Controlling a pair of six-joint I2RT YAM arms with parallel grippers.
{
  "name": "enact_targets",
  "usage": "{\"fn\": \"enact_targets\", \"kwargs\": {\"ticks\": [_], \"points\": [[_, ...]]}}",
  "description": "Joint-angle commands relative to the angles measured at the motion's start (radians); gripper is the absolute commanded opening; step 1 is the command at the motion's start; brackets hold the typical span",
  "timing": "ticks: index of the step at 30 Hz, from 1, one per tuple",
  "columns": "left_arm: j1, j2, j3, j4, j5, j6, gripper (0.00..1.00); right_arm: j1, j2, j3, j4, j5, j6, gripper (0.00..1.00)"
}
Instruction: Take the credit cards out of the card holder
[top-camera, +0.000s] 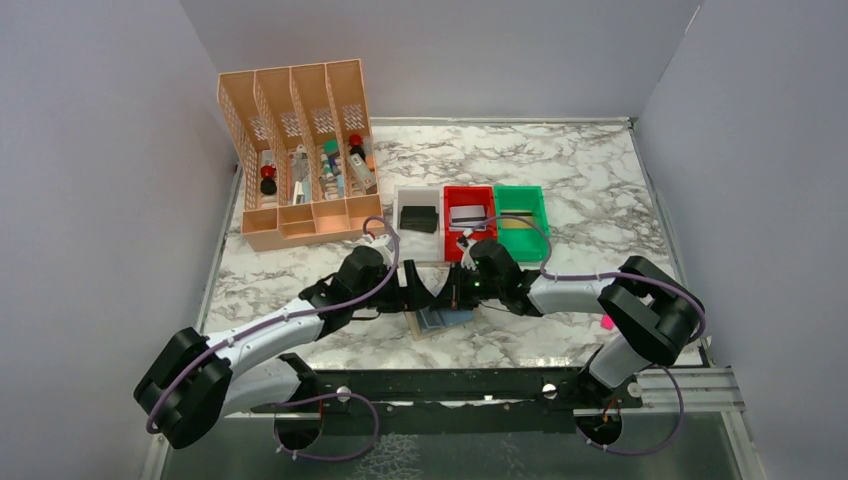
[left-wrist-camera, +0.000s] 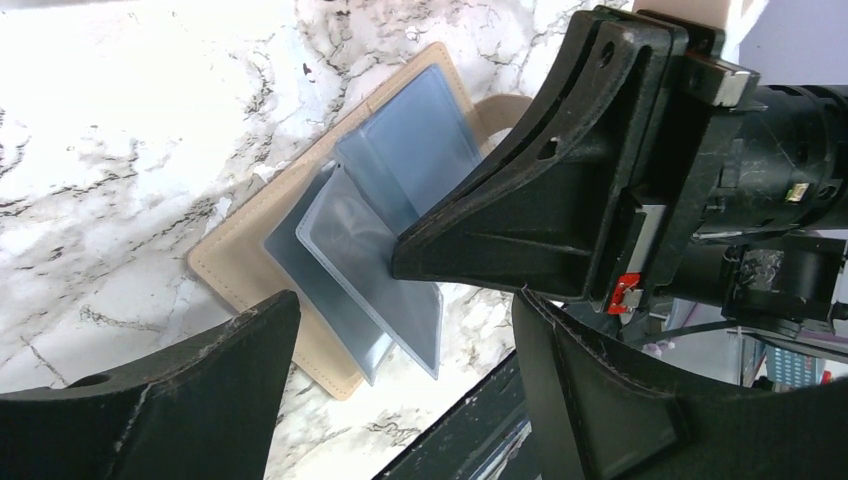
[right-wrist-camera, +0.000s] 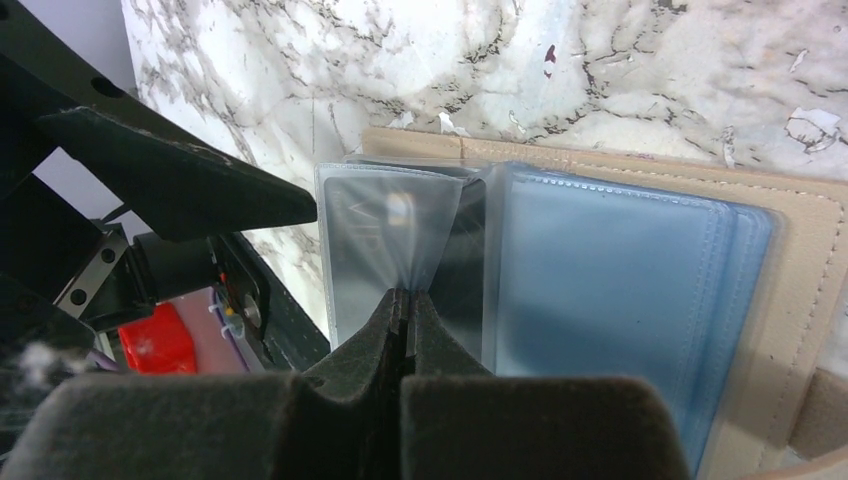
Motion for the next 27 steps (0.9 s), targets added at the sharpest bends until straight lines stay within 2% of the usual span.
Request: {"fn": "enact_targets", "kwargs": {"ticks": [1, 12, 18, 22, 27], "points": [[-0.008, 0.026, 0.026, 0.049, 0.037, 0.017, 0.80, -0.007, -0.022, -0.015, 0.043, -0.029, 0.016, 0.01], [-0.021, 0.071, 0.038, 0.087, 0.041, 0.007, 0.76, -0.010, -0.041, -0.031, 0.048, -0.011, 0.031, 0.01], [-0.021, 0.045, 0.079, -0.063, -0.065, 0.050, 0.82, -0.012, -0.055, -0.035, 0.027, 0.006, 0.030, 0.01], [-0.021, 0.067, 0.087, -0.067, -0.036, 0.049, 0.82, -0.014, -0.068, -0.039, 0.026, 0.015, 0.031, 0.01], [-0.022, 0.090, 0.071, 0.005, 0.005, 0.024, 0.81, -0.017, -0.075, -0.045, 0.028, 0.016, 0.036, 0.01]]}}
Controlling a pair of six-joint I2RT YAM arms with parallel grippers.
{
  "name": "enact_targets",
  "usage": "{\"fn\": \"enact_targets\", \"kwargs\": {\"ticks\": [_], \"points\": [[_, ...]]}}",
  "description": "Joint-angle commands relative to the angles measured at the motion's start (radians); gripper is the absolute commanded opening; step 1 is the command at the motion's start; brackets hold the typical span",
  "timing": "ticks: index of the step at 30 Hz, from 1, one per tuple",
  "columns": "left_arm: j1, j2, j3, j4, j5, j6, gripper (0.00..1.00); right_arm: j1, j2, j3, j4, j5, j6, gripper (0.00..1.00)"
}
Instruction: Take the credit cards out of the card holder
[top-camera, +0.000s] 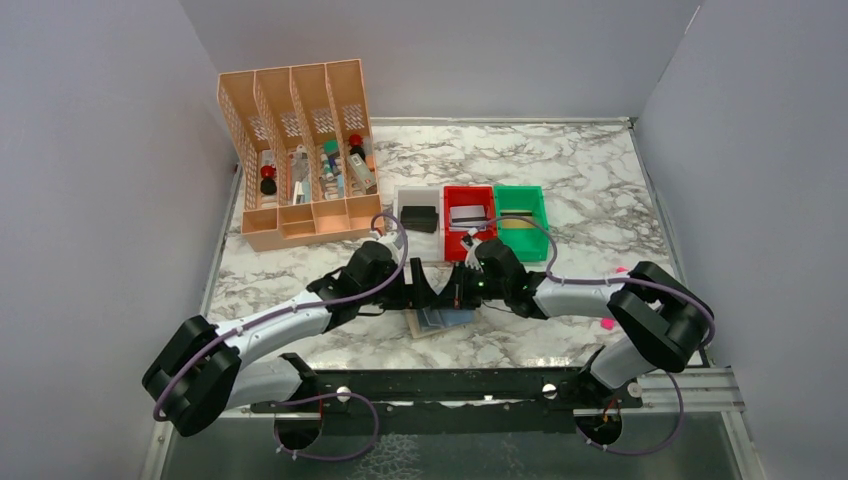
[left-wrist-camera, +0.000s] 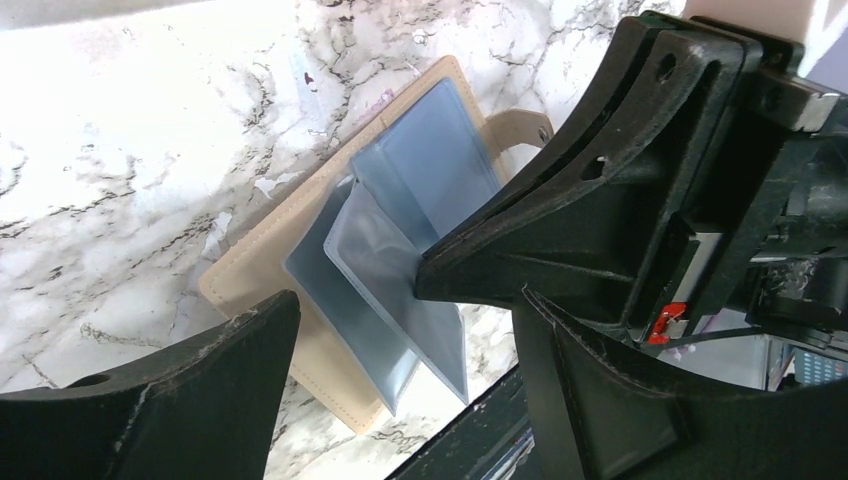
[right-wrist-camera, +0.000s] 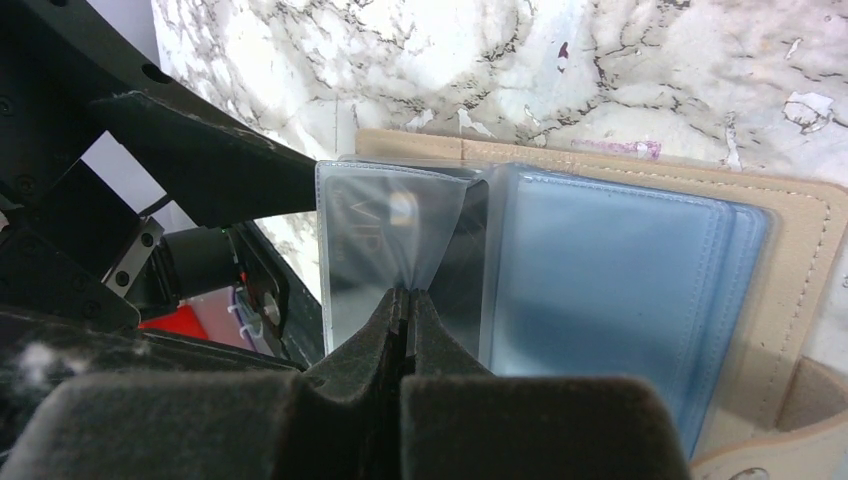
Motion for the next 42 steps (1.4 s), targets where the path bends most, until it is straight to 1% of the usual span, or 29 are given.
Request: {"fn": "enact_targets", "kwargs": {"ticks": [1, 4, 9, 13, 17, 23, 26, 30, 35, 42], "points": [[-0.004, 0.020, 0.011, 0.055, 0.032, -0.010, 0.80, -0.008, -0.029, -0.018, 0.009, 0.017, 0.012, 0.01], [-0.006, 0.018, 0.022, 0.058, 0.032, -0.012, 0.79, -0.009, -0.028, -0.020, 0.009, 0.024, 0.014, 0.01], [-0.006, -0.036, 0.043, -0.047, -0.086, -0.018, 0.80, -0.011, -0.019, -0.020, 0.013, 0.024, 0.016, 0.01], [-0.006, -0.087, 0.040, -0.079, -0.116, -0.026, 0.80, -0.011, -0.017, -0.025, 0.022, 0.022, 0.023, 0.01], [-0.006, -0.094, 0.030, -0.054, -0.075, -0.025, 0.80, -0.011, -0.015, -0.028, 0.032, 0.018, 0.027, 0.01], [-0.008, -0.049, -0.012, 0.100, 0.074, -0.064, 0.79, -0.013, -0.021, -0.032, 0.035, 0.018, 0.031, 0.01], [-0.010, -0.035, -0.027, 0.149, 0.101, -0.077, 0.78, -0.013, -0.020, -0.032, 0.035, 0.020, 0.030, 0.01], [-0.012, -0.009, -0.026, 0.171, 0.126, -0.081, 0.77, -0.013, -0.020, -0.039, 0.044, 0.019, 0.035, 0.01], [-0.016, 0.010, -0.030, 0.157, 0.100, -0.093, 0.77, -0.013, -0.016, -0.036, 0.050, 0.016, 0.038, 0.01], [-0.017, -0.015, -0.013, 0.063, 0.027, -0.085, 0.78, -0.013, -0.017, -0.039, 0.052, 0.020, 0.041, 0.01]]}}
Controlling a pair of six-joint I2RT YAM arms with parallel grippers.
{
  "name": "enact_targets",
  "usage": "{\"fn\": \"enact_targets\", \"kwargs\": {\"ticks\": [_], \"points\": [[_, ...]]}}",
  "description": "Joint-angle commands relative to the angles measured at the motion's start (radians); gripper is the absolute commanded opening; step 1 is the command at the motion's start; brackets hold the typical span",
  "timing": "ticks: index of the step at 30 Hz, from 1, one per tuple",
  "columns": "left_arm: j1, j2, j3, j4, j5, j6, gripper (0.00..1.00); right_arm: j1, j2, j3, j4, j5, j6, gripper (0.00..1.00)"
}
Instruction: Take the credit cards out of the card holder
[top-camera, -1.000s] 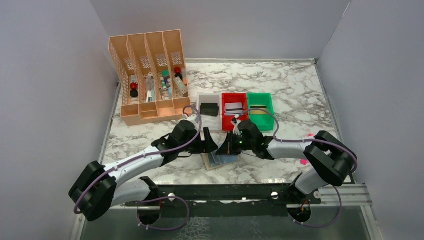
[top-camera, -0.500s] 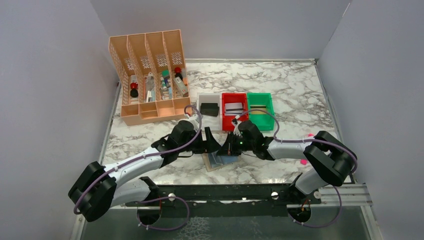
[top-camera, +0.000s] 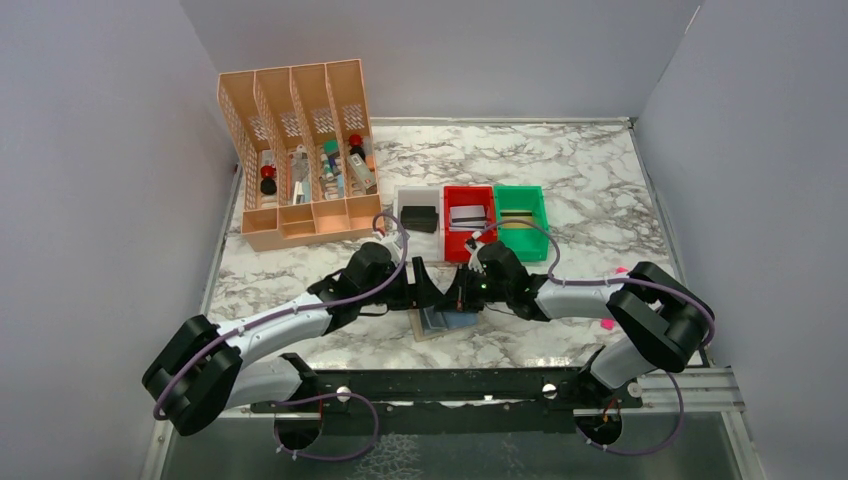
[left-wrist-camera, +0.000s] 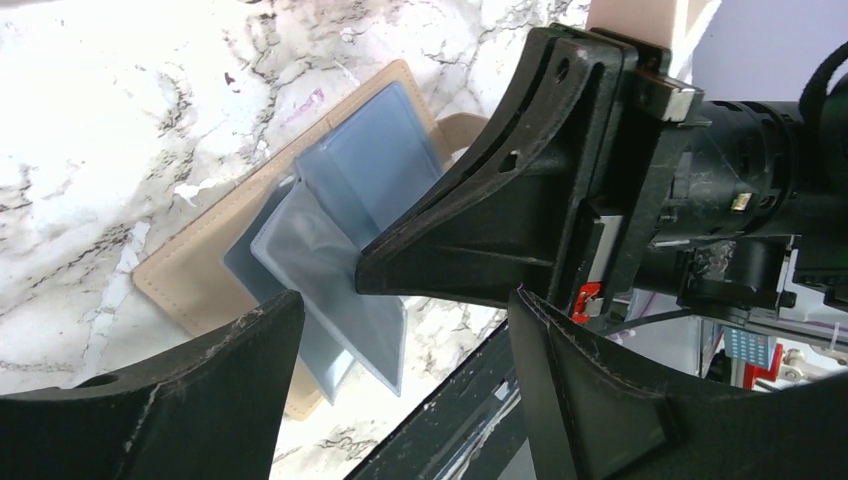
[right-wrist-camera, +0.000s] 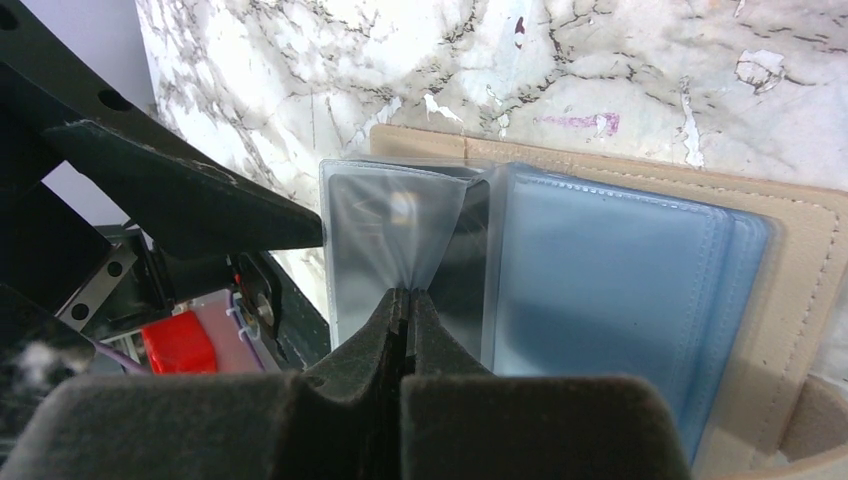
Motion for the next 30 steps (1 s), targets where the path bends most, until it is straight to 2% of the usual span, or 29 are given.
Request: {"fn": "enact_targets", "kwargs": {"ticks": [1, 11, 21, 28, 30], "points": [[-0.008, -0.026, 0.011, -0.058, -0.050, -0.003, 0.78, -0.004, -0.013, -0.008, 0.044, 0.018, 0.017, 0.01], [-0.016, 0.002, 0.035, -0.038, -0.020, 0.005, 0.78, -0.006, -0.018, -0.024, 0.076, 0.012, 0.035, 0.01], [-0.053, 0.071, 0.038, 0.038, 0.010, -0.003, 0.71, -0.006, -0.041, -0.048, 0.097, 0.008, 0.049, 0.01], [-0.054, 0.080, 0.036, 0.069, 0.000, -0.001, 0.66, -0.006, -0.095, -0.061, 0.031, 0.060, 0.048, 0.22], [-0.054, 0.098, 0.041, 0.082, 0.016, 0.003, 0.65, -0.006, -0.120, -0.055, -0.031, 0.105, 0.045, 0.25]]}}
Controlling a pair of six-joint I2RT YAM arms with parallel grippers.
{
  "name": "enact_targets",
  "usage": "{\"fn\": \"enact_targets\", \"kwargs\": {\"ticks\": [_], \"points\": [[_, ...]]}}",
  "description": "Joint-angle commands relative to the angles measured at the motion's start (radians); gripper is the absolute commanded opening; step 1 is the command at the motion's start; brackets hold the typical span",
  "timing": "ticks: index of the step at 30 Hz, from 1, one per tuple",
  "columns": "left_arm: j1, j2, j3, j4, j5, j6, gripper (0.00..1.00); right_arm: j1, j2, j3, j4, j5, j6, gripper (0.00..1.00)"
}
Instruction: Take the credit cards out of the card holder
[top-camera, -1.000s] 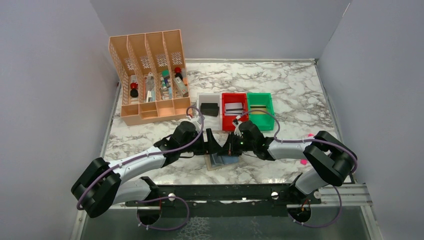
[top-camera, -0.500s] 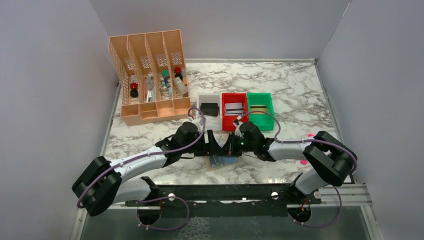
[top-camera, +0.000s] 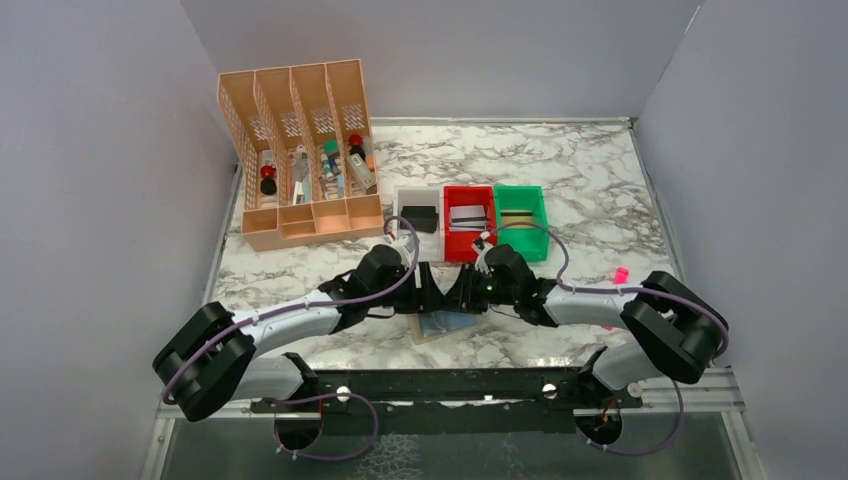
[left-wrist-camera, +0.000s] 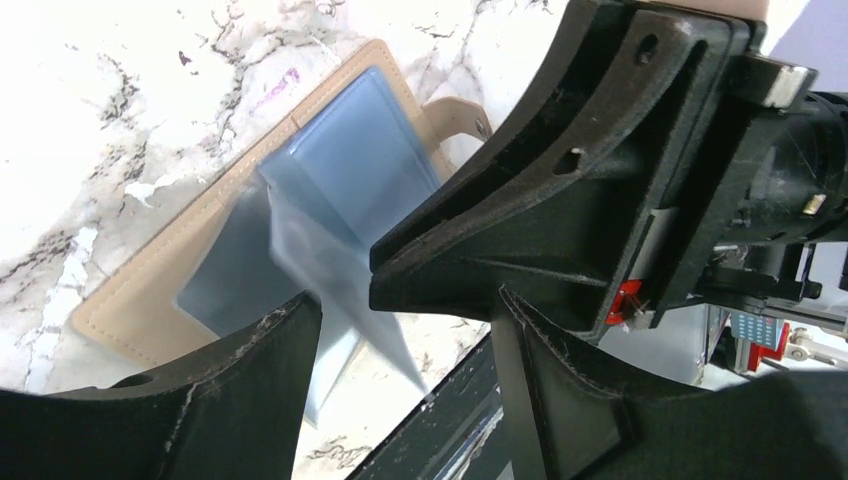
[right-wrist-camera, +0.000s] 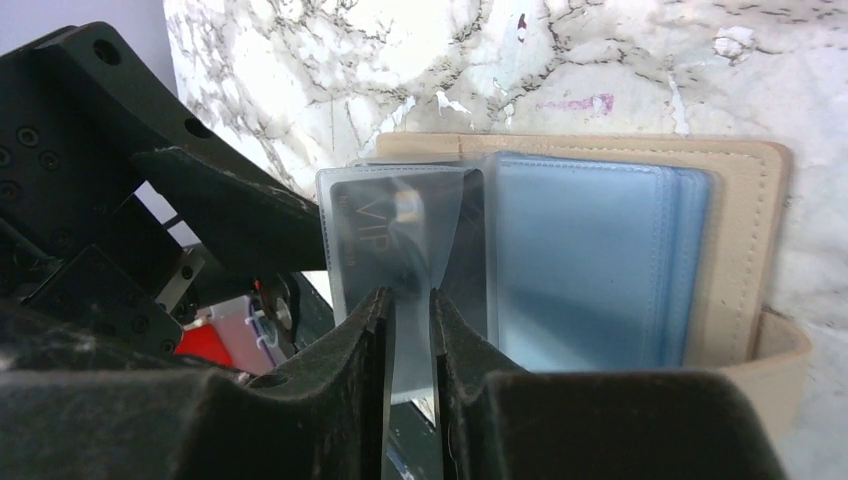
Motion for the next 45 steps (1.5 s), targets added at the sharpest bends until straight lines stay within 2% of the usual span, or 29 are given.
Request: {"fn": "enact_targets", "kwargs": {"ticks": [1, 7, 21, 26, 33, 39, 43, 45], "points": [[-0.007, 0.036, 0.032, 0.068, 0.028, 0.007, 0.65, -0.004, -0.075, 0.001, -0.110, 0.111, -0.001, 0.25], [-0.015, 0.071, 0.046, 0.090, 0.034, 0.009, 0.64, -0.004, -0.172, 0.017, -0.327, 0.295, 0.006, 0.28], [-0.045, 0.237, 0.145, 0.140, 0.058, 0.030, 0.61, -0.004, -0.563, -0.069, -0.526, 0.559, 0.027, 0.39], [-0.047, 0.215, 0.154, 0.060, -0.005, 0.052, 0.61, -0.004, -0.587, -0.099, -0.460, 0.499, -0.018, 0.41], [-0.046, 0.106, 0.126, -0.062, -0.126, 0.067, 0.62, -0.004, -0.445, -0.069, -0.342, 0.337, -0.067, 0.30], [-0.046, 0.092, 0.098, -0.051, -0.139, 0.041, 0.62, -0.004, -0.336, -0.030, -0.253, 0.202, -0.158, 0.24], [-0.046, 0.088, 0.084, -0.037, -0.136, 0.031, 0.62, -0.004, -0.269, 0.003, -0.252, 0.149, -0.205, 0.24], [-0.046, 0.087, 0.081, -0.030, -0.130, 0.033, 0.62, -0.004, -0.225, 0.018, -0.282, 0.171, -0.199, 0.28]]}}
